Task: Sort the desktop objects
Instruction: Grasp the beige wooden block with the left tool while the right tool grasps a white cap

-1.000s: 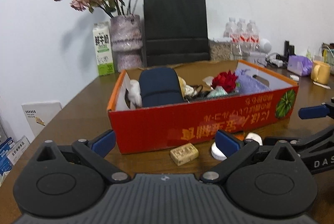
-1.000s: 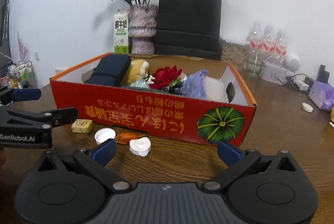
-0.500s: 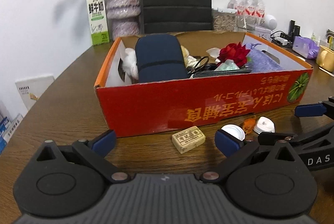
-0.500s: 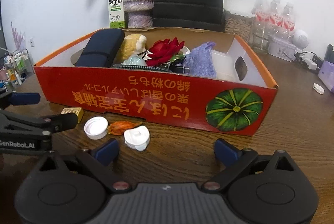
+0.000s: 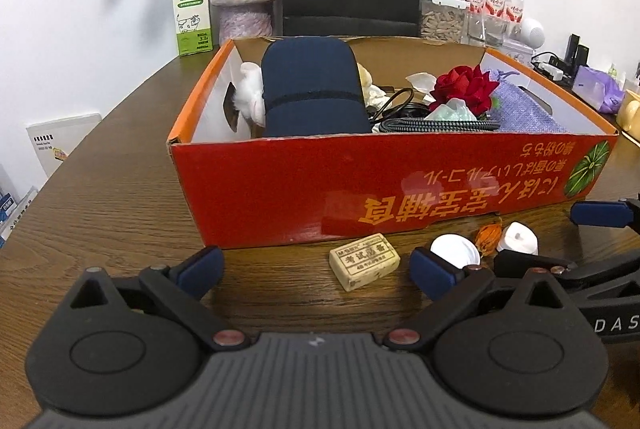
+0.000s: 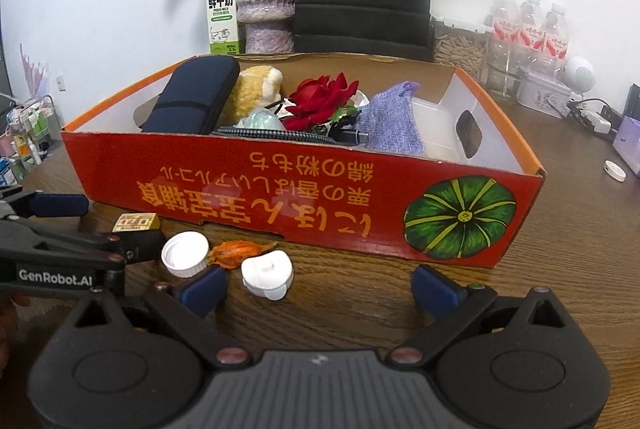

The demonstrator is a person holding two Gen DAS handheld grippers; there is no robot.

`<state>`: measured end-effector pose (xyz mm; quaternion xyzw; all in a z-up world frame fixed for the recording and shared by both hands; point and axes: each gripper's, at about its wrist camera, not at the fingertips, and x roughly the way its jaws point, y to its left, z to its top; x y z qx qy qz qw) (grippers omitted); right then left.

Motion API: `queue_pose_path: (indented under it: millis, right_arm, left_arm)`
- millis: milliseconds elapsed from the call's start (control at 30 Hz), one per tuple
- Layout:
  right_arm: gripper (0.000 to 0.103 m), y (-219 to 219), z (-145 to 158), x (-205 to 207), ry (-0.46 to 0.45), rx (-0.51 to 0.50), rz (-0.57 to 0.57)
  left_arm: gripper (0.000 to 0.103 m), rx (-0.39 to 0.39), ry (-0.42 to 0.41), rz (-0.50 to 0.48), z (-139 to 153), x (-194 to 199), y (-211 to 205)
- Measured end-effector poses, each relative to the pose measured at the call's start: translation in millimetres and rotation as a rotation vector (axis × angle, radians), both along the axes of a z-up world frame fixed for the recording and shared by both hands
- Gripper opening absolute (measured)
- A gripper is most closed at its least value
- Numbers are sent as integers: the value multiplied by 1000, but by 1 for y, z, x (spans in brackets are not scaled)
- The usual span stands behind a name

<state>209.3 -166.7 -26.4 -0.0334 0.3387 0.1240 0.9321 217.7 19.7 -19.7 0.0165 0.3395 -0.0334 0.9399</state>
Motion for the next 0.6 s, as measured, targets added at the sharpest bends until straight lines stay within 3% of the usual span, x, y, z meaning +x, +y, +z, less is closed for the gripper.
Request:
queue_pose_path:
  millis: [200,233,300,333,400,500,600]
  right_arm:
    - [99,-1,0,-1,-2,3,-1]
    - [94,-1,0,-1,-7,5,4]
    - [84,0,2,-3,-18,9,15]
    - [76,0,2,-4,-24,12,21]
    - [64,1,4,-6,-34,16,38]
    - [29,-1,6,-10,-47,33,47]
    - [25,-3,6,-12,-44,60,58]
  left_arm:
    - [98,0,-2,11,0,1,-2]
    - [95,0,-8,12,0,0,-2]
    - [73,-2,-25,8,2,-4,-2]
    - [68,0,-36,2,3,-6,-4]
    - [43,-5,-48,-13,4,-10,-6]
    - [36,-15,-54,-10,5,-12,-8]
    - [36,-22,-54,-7,4,-13,-7]
